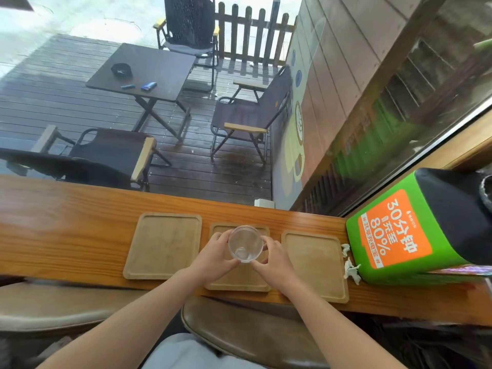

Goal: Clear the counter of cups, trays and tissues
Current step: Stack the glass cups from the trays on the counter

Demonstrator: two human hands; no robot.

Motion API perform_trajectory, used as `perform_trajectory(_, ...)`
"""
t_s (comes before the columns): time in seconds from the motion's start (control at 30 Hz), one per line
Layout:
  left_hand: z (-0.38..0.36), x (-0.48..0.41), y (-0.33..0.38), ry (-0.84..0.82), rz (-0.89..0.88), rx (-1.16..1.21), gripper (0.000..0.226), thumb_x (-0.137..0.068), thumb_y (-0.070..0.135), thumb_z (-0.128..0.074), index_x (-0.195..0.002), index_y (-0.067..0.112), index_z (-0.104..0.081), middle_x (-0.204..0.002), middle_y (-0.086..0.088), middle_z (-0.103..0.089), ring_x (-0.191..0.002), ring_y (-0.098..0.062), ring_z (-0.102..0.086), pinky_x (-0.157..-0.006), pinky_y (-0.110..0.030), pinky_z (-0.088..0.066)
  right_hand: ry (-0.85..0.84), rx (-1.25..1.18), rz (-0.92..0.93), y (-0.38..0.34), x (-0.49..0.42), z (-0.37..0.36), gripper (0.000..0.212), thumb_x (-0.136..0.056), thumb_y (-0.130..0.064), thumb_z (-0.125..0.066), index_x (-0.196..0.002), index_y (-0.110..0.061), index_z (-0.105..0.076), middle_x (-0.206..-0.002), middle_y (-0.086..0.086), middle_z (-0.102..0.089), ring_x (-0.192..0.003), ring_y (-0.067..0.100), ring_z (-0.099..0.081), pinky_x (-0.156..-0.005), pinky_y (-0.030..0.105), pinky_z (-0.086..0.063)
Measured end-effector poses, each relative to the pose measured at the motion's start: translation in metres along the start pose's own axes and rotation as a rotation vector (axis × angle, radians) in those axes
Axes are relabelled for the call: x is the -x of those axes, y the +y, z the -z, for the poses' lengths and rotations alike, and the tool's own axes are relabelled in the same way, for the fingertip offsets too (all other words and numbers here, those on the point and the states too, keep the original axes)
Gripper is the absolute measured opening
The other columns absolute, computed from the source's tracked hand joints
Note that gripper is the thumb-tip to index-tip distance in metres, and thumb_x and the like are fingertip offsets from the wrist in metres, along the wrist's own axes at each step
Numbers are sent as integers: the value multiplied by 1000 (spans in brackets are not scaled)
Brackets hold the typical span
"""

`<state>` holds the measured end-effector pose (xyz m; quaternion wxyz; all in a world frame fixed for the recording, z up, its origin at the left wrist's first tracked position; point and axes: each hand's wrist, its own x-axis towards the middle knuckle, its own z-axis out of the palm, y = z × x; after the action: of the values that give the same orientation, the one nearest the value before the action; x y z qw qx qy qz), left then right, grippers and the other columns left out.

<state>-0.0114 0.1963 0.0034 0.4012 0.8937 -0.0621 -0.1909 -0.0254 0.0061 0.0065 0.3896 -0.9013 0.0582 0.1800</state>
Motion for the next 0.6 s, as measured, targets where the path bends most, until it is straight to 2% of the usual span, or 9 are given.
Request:
perform_trajectory(0.1, 0, 2, 2, -7, 14, -8, 79, -83, 37, -73, -148, 30, -29, -136, 3, -44, -98, -18, -57, -91, -32, -53, -14, 2, -13, 2, 0, -2, 65, -80, -39, -75, -136, -30, -43, -114, -11, -45, -105, 9, -52, -94, 31, -49)
perform_trajectory(0.23, 1, 3, 3, -15, 35, -4, 79, -84, 39, -72, -149, 30, -29, -137, 3, -44, -96, -15, -55, -91, -31, -52, -22, -1, -50, 5, -1, -6, 67, -81, -39, -74, -138, -30, -42, -116, -11, -45, -106, 10, -53, -95, 34, -52)
perform_trajectory(0.4, 2, 3, 5, -27, 61, 5, 78, -84, 37, -72, -149, 29, -29, -138, 2, -44, -105, -21, -58, -93, -32, -52, -22, 8, -77, 8, -2, -7, 67, -81, -39, -75, -138, -30, -42, -120, -9, -47, -106, 12, -56, -93, 36, -54)
perform_trajectory(0.6, 5, 4, 6, -33, 85, 35, 73, -84, 34, -73, -146, 24, -35, -134, 4, -46, -111, -18, -55, -96, -33, -50, -26, -2, -126, 11, -3, -6, 71, -80, -38, -75, -141, -28, -40, -122, -8, -48, -105, 12, -56, -92, 34, -54)
